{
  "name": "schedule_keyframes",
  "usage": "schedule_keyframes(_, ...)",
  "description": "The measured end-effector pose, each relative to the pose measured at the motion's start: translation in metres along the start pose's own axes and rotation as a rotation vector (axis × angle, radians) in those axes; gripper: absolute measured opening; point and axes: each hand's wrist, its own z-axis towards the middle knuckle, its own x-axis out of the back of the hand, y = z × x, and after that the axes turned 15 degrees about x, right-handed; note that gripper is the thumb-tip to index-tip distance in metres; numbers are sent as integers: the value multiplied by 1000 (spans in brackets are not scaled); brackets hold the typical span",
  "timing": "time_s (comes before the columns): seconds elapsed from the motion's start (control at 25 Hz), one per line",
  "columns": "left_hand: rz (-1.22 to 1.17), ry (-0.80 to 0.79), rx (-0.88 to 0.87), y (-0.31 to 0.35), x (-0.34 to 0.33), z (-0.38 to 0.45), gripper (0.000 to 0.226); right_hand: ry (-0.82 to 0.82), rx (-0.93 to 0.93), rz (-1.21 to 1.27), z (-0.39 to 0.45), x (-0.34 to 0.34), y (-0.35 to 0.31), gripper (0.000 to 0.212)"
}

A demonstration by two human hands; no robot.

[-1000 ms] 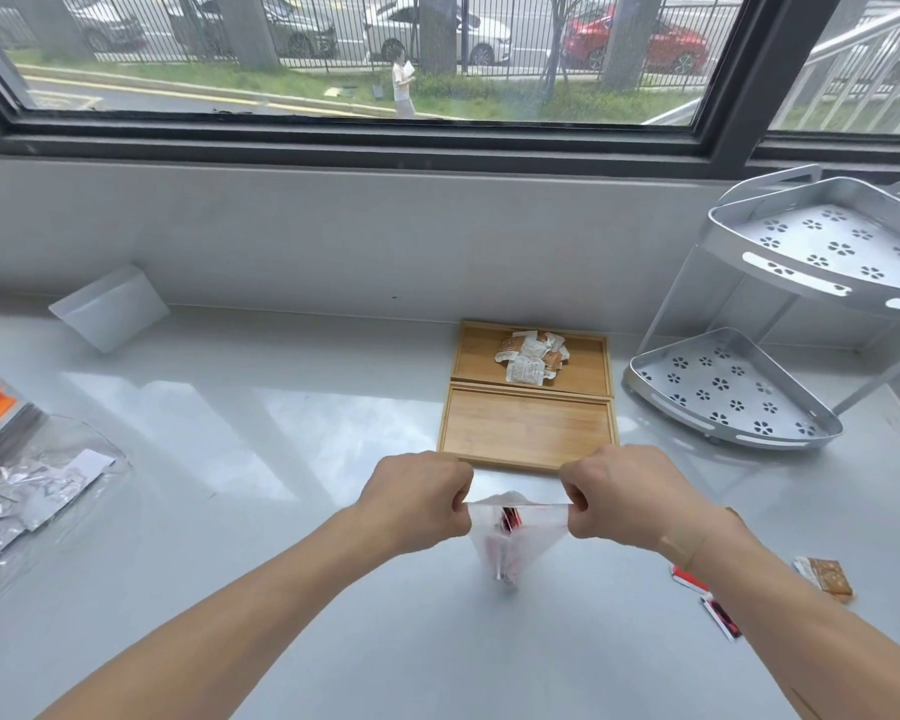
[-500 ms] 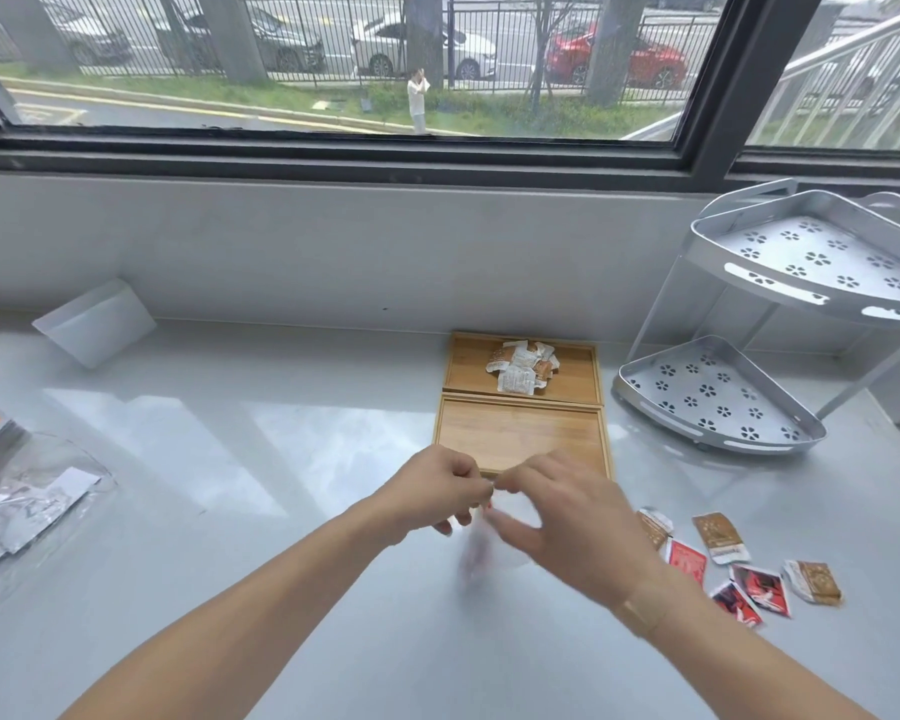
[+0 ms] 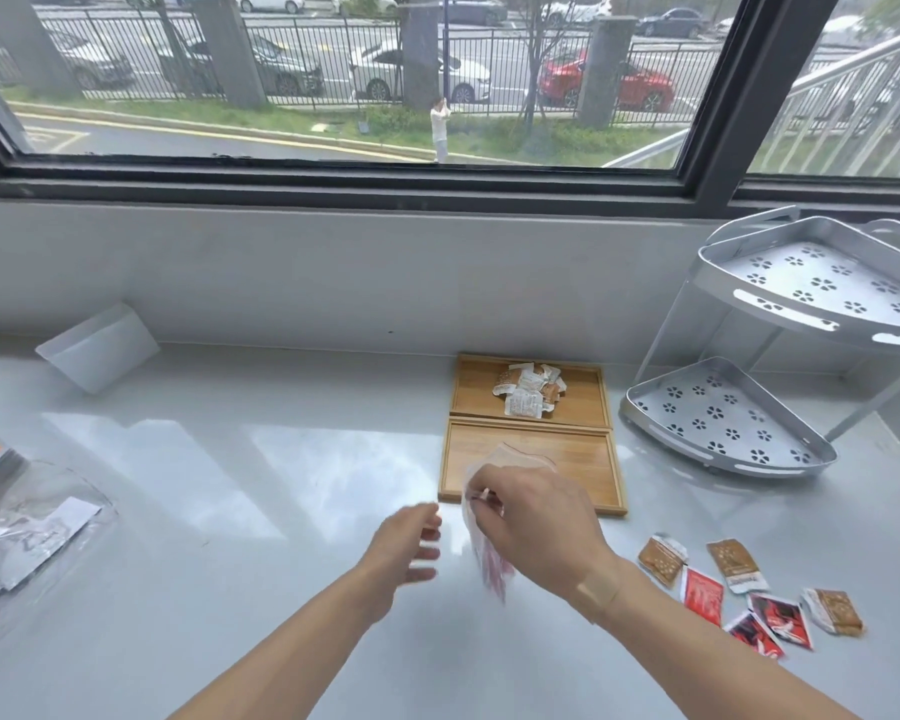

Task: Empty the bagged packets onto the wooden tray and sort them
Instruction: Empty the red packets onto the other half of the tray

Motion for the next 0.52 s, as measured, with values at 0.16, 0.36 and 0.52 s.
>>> schedule_keyframes(0.16, -121, -312, 229, -21, -1, 27, 34, 83, 34, 56, 25, 11, -1, 11)
schedule_keyframes(0.36, -385, -385, 161, 7, 2, 45, 22, 135, -55, 92, 49, 23, 24, 5)
schedule_keyframes(0.52, -385, -319, 46, 39, 17, 64, 21, 108, -187, 93, 58, 25, 66, 7)
